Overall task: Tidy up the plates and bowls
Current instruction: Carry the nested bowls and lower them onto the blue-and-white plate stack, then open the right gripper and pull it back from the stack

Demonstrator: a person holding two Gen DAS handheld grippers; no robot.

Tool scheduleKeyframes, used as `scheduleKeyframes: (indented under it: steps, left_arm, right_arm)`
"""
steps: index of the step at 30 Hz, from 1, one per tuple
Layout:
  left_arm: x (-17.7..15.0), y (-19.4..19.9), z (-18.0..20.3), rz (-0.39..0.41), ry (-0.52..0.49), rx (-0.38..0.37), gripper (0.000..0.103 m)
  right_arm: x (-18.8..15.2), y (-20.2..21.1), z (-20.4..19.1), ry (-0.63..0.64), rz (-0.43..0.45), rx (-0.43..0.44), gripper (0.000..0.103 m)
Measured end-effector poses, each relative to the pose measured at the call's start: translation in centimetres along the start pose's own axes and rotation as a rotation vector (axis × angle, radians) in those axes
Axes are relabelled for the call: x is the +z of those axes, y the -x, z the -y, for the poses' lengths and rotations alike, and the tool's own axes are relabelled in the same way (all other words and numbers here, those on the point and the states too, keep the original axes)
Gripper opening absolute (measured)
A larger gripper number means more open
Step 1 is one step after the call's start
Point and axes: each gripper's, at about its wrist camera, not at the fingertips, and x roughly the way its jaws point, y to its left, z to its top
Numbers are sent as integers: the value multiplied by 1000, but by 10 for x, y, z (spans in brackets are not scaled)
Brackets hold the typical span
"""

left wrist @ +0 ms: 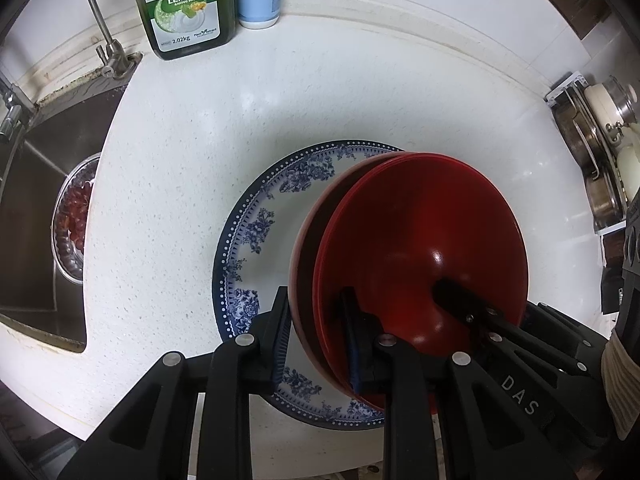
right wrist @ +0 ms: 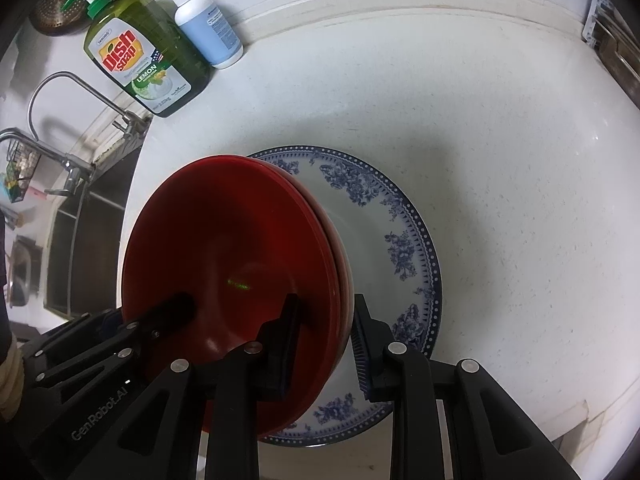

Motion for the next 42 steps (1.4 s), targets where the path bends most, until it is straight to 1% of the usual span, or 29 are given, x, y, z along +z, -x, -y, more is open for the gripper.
scheduleKeyframes:
  steps: [5, 9, 13, 15, 18, 19, 21, 22, 24, 28, 31, 34, 35, 36, 39, 41, 42]
  left_arm:
    - [0, -3, -4, -11, 16, -20, 26]
    - [0, -3, -5, -13, 24, -32, 30]
    - [-1, 0, -4, 1, 13, -19, 33]
    - [-2, 3, -3, 20, 9, 1, 41]
    - [-1, 10, -4, 52, -3, 27, 46]
    - [-1, 12, -5, 59, -5, 34, 46]
    - [0, 15, -7, 74, -8, 47, 51]
    - [0, 18, -8, 83, -12, 58, 53]
    - [0, 22, -8, 103, -27, 80, 61]
    - [-2, 32, -11, 141, -56, 104, 68]
    - [-5, 43, -14, 176, -70, 123, 72]
    - [-11, 54, -16, 217, -98, 140, 75]
    - [-15, 58, -16, 229, -104, 141, 77]
    - [-18, 62, -16, 243, -112, 136, 78]
    - [-33, 74, -13, 287, -153, 116, 82]
    - [-46, 83, -8, 328, -180, 134, 83]
    - [-51, 87, -6, 342, -187, 135, 84]
  right_arm:
    - [0, 0, -1, 7, 2, -4, 26]
    - [0, 0, -1, 4, -1, 5, 27]
    - [0, -1, 0, -4, 1, 22, 27]
    - [1, 1, 1, -9, 11, 28, 27]
    - [1, 7, -1, 7, 33, 16, 28]
    - [2, 8, -1, 11, 37, 11, 29]
    - [1, 10, -2, 14, 44, 10, 36]
    - [1, 11, -3, 15, 50, 8, 37]
    - [0, 13, -4, 21, 56, -7, 43]
    - [-3, 19, -4, 27, 76, -14, 43]
    - [-8, 30, -10, 45, 119, -47, 43]
    - [-15, 46, -15, 43, 175, -56, 43]
    - [-19, 53, -16, 43, 199, -71, 45]
    - [-22, 58, -17, 41, 218, -84, 50]
    - [-39, 79, -18, 45, 307, -117, 57]
    - [-51, 92, -18, 58, 365, -144, 62]
    - [-57, 99, -18, 62, 394, -148, 65]
